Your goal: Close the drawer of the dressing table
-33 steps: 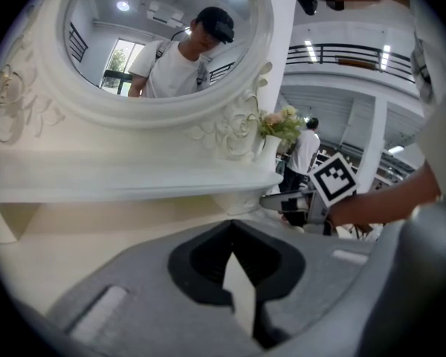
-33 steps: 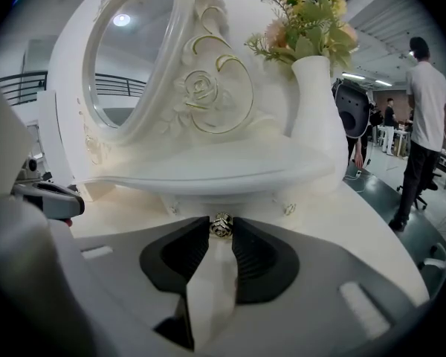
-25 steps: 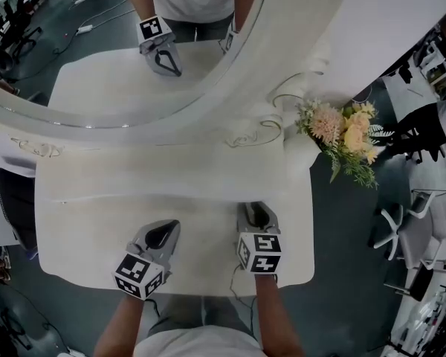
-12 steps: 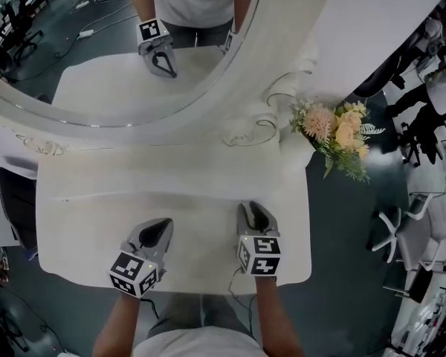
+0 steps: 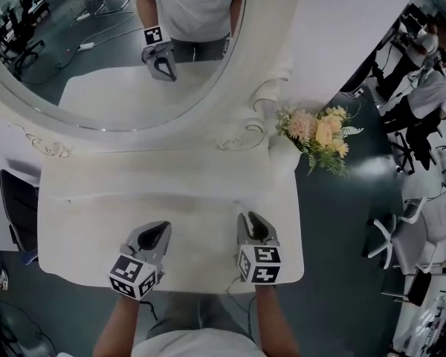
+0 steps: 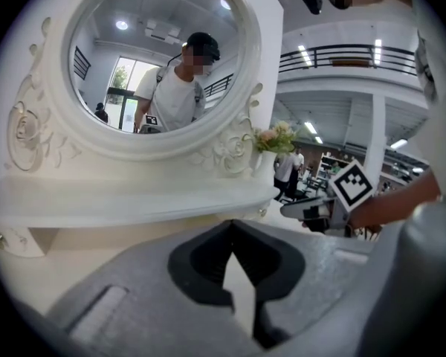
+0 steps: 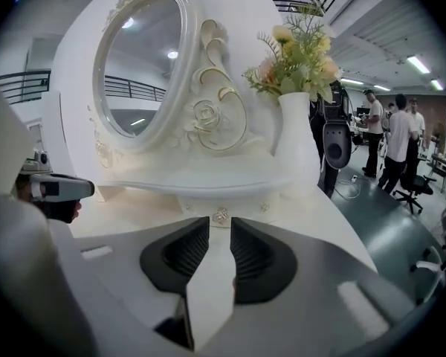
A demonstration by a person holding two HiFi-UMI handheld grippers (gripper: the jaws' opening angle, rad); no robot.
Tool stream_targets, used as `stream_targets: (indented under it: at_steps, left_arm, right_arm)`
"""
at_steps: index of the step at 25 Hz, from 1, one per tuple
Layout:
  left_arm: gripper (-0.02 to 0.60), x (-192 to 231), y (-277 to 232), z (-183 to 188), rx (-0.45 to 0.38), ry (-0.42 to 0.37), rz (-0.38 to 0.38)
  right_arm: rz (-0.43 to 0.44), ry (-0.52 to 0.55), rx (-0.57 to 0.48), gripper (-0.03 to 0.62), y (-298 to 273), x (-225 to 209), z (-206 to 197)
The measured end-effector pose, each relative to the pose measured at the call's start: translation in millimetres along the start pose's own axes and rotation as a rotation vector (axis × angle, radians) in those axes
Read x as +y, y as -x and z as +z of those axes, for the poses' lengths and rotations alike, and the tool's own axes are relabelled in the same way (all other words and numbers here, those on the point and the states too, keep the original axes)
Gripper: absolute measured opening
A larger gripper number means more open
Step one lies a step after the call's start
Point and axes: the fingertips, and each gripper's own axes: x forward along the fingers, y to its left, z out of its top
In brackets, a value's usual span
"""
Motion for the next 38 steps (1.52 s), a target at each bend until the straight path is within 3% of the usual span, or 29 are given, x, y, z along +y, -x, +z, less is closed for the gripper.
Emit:
stream_targets:
  at_steps: [10,26,38]
  left_arm:
    - [-0.002,-20.1,28.0,18.8,-0.047,-0.021,0.01]
    - [-0.002,-43.4,61.9,66.4,-0.143,-0.079,0.014]
    - [-0.002,-59.1,88.6,89.6,-0.205,-0.131,0.049]
  right_arm:
    - [-0.012,0.022,-0.07,0.084,50.5,9.6,17.4]
    - [-0.016,0.062,-0.162,0.002,113.6,22.7,43.2]
    - [-0.004,0.096,-0.212,0.002,153.8,16.8,61.0]
